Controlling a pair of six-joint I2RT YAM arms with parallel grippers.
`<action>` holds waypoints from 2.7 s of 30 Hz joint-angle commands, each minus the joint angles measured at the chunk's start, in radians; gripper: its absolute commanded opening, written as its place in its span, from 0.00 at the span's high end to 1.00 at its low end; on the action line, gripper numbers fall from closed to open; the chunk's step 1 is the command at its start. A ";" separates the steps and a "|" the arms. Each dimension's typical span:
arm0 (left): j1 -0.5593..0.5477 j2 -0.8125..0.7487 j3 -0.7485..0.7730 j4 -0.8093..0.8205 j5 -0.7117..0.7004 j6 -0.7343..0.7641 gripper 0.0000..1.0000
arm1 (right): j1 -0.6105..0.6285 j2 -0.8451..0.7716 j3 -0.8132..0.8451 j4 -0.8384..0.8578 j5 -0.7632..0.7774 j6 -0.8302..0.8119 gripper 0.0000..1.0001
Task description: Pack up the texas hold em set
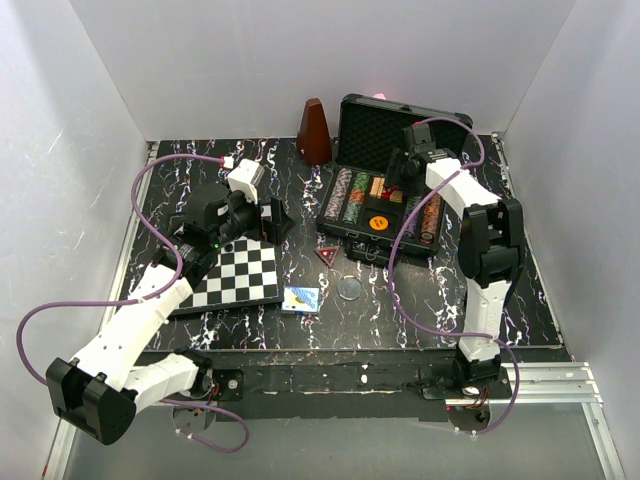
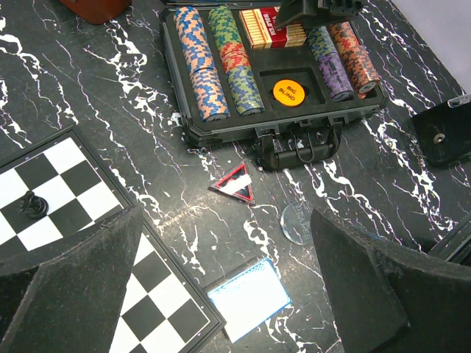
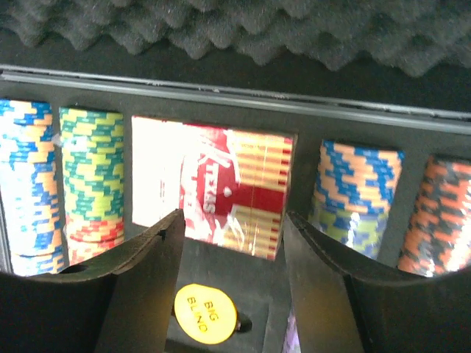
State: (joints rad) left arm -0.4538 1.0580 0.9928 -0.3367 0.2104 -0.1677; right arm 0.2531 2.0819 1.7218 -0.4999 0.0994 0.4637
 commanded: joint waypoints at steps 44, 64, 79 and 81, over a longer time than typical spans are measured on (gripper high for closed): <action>-0.003 -0.003 0.004 0.027 0.026 -0.003 0.02 | 0.061 -0.328 -0.151 0.006 -0.073 -0.141 0.25; 0.072 -0.121 -0.140 -0.105 -0.245 0.008 0.02 | 0.503 -0.746 -0.722 0.317 -0.382 -0.556 0.22; 0.072 -0.096 -0.143 -0.119 -0.279 0.014 0.02 | 0.759 -0.346 -0.550 0.297 -0.303 -0.882 0.20; 0.072 -0.096 -0.141 -0.119 -0.276 0.014 0.02 | 0.759 -0.310 -0.528 0.276 -0.309 -0.896 0.20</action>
State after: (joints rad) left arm -0.3859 0.9749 0.8551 -0.4496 -0.0528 -0.1642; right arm 1.0210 1.7332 1.1229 -0.2131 -0.2264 -0.3523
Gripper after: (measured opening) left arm 0.982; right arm 0.798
